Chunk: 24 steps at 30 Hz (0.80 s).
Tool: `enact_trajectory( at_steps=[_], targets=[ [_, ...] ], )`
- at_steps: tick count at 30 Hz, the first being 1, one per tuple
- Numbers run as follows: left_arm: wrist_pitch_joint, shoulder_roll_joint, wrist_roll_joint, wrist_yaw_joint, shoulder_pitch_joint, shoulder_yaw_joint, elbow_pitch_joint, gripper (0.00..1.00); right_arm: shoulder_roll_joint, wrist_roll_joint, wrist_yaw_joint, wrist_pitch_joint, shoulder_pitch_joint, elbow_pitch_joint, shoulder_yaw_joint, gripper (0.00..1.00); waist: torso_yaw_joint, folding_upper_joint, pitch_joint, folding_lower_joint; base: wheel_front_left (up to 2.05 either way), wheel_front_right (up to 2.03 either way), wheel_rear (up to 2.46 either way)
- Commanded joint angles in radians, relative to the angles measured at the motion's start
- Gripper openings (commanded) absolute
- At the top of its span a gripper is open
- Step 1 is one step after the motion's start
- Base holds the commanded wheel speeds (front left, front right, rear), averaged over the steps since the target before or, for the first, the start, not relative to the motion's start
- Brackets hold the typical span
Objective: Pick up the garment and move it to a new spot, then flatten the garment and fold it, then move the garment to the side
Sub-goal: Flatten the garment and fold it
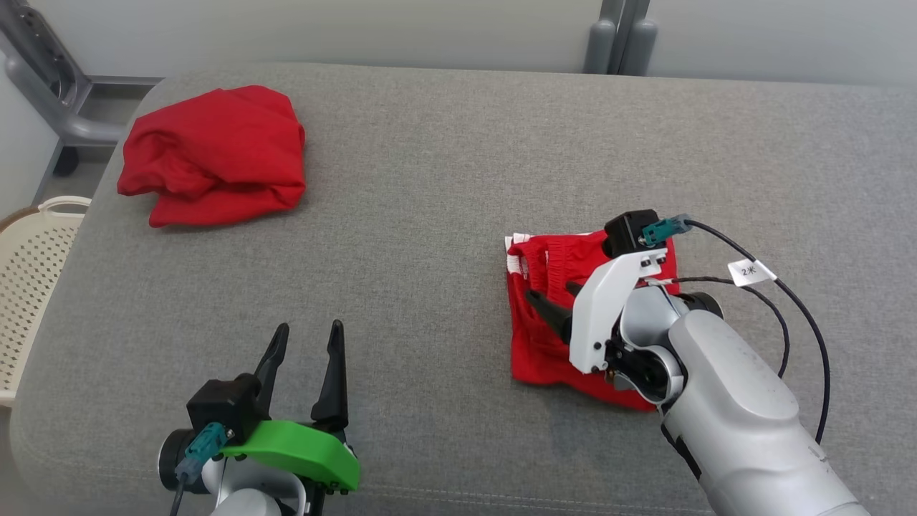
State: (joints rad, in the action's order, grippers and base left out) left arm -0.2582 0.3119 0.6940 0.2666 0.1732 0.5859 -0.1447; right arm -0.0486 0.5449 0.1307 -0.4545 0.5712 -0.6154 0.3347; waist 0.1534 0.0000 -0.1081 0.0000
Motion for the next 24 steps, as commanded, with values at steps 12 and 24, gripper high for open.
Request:
enact_trajectory(
  at_steps=[12,24],
  targets=[
    [-0.006,0.014,-0.007,0.006,-0.029,-0.016,0.011,1.00,-0.005,0.049,0.000,0.073,0.050,0.098,-0.040,1.00,-0.059,0.0000,0.043,0.0000,0.00,0.00,0.00],
    [0.006,0.043,-0.024,0.025,-0.048,-0.008,0.055,1.00,-0.112,-0.091,0.000,-0.008,-0.049,0.175,-0.242,1.00,-0.089,0.0000,0.046,0.0000,0.00,0.00,0.00]
  ],
)
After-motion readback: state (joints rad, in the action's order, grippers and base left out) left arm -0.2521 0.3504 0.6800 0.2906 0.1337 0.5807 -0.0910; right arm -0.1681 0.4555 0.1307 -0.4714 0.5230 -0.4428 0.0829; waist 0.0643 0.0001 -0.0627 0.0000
